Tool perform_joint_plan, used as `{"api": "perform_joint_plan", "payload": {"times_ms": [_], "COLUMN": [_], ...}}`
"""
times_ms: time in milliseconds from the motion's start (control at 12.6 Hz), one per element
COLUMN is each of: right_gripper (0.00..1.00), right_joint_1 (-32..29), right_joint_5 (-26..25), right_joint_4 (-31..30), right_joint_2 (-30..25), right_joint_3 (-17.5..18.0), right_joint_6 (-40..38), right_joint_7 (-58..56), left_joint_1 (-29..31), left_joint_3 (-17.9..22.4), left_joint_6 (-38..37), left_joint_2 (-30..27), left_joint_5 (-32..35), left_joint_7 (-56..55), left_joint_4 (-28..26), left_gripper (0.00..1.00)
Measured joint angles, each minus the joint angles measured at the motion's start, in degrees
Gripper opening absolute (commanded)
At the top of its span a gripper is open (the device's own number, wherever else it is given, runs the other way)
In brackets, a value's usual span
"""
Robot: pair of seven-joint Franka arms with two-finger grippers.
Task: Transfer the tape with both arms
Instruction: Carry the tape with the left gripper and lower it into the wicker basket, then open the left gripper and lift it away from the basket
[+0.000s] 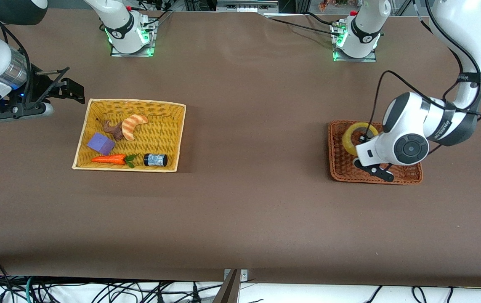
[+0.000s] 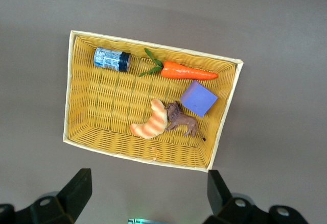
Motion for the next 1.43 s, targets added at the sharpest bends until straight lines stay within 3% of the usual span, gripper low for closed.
{"api": "perform_joint_plan", "payload": {"times_ms": [79, 238, 318, 397, 794, 1192, 1430], "right_gripper": [1.0, 1.0, 1.0, 1.0, 1.0, 1.0, 1.0], "right_joint_1": [0.0, 0.0, 0.0, 0.0, 0.0, 0.0, 0.0], "right_joint_5": [0.0, 0.0, 0.0, 0.0, 0.0, -0.1, -0.6], "right_joint_4": [0.0, 0.0, 0.0, 0.0, 0.0, 0.0, 0.0], "right_joint_2": [0.1, 0.1, 0.1, 0.2, 0.2, 0.2, 0.2], "right_joint_3": [0.0, 0.0, 0.0, 0.0, 0.0, 0.0, 0.0], "right_joint_6": [0.0, 0.0, 0.0, 0.0, 0.0, 0.0, 0.0], "right_joint_7": [0.0, 0.0, 0.0, 0.0, 0.0, 0.0, 0.0], "left_joint_1": [1.2, 3.9, 4.7, 4.9, 4.7, 4.9, 5.3], "left_joint_3": [0.0, 0.1, 0.1, 0.1, -1.5, -2.4, -2.4], "left_joint_6": [2.0, 5.1, 5.9, 6.0, 5.8, -2.0, -11.9], "left_joint_2": [1.6, 4.5, 5.6, 6.5, 4.8, -10.0, -14.5], "left_joint_5": [0.9, 1.2, 1.2, 1.2, 1.2, -9.0, -10.4], "left_joint_7": [2.9, 7.4, 8.7, 9.2, 9.4, 5.7, 4.5], "left_joint_4": [-0.1, -0.4, -0.5, -0.5, 0.7, 6.0, 14.3], "left_gripper": [0.0, 0.26, 0.54, 0.99, 1.0, 1.0, 1.0]}}
